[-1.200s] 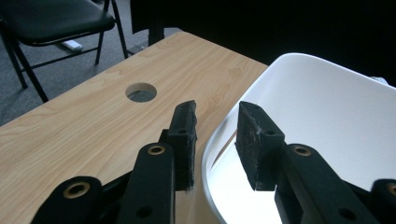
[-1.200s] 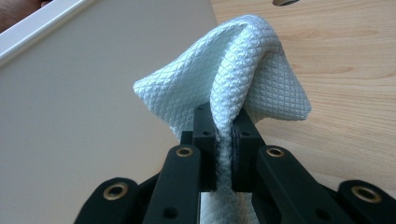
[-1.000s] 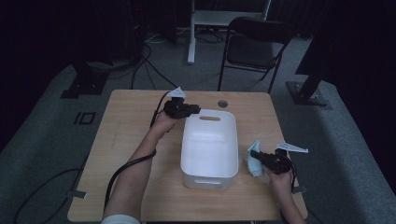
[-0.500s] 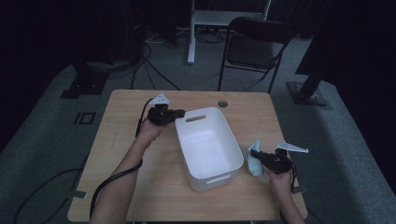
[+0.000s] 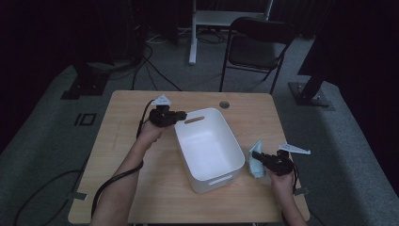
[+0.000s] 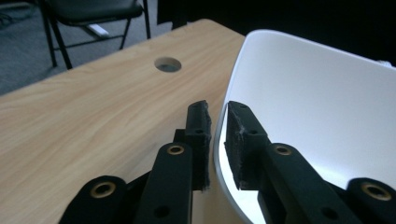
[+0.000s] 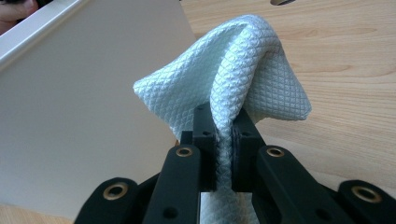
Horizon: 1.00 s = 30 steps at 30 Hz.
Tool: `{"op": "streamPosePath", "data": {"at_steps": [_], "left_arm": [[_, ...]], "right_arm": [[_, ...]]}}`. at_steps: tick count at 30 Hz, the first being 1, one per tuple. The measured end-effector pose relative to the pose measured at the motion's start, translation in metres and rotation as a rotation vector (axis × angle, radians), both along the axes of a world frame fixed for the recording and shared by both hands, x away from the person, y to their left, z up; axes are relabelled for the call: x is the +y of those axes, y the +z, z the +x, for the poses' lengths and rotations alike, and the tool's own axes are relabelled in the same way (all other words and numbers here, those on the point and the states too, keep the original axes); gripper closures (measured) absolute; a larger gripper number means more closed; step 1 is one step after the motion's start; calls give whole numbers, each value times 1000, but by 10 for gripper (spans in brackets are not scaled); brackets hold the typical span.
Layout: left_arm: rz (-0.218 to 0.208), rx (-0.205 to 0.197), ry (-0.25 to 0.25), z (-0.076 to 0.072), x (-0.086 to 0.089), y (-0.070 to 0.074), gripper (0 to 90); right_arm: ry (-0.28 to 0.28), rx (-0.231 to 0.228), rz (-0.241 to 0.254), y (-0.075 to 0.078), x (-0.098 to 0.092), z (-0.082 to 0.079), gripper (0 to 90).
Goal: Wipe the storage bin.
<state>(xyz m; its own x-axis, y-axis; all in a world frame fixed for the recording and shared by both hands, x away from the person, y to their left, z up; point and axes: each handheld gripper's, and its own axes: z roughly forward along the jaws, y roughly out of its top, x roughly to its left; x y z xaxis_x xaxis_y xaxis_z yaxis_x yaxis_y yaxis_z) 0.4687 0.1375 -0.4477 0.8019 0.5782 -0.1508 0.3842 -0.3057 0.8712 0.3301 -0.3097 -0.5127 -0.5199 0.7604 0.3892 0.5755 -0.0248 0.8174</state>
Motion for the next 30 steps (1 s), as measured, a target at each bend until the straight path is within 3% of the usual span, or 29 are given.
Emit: {"op": "streamPosePath", "data": {"at_steps": [4,9,11,13,14,16,19,22,27,28,30], "left_arm": [[-9,-9,7,-1,1,-1,833],[7,-32,51,-10,9,-1,863],[27,-40,115,-20,15,0,865],[27,-34,165,-26,20,0,864],[27,-34,165,-26,20,0,864],[28,-35,230,-38,25,0,863],[17,-20,263,-44,27,-1,859],[42,-41,265,-61,32,-1,848],[54,-32,293,-79,36,0,833],[54,-32,293,-79,36,0,832],[28,-20,298,-96,40,-2,794]], "right_arm": [[-2,-1,3,0,-1,0,835],[-4,2,2,-1,-2,1,835],[-4,2,3,-1,-2,1,835],[-5,2,2,-1,-2,1,835],[-6,1,0,-1,-1,1,835],[-5,2,2,-1,-1,1,835],[-3,2,2,-1,0,1,835],[-2,3,1,0,1,0,835],[-2,0,2,0,1,0,835],[-2,0,2,0,1,0,835],[-3,-2,3,1,1,-1,835]]}}
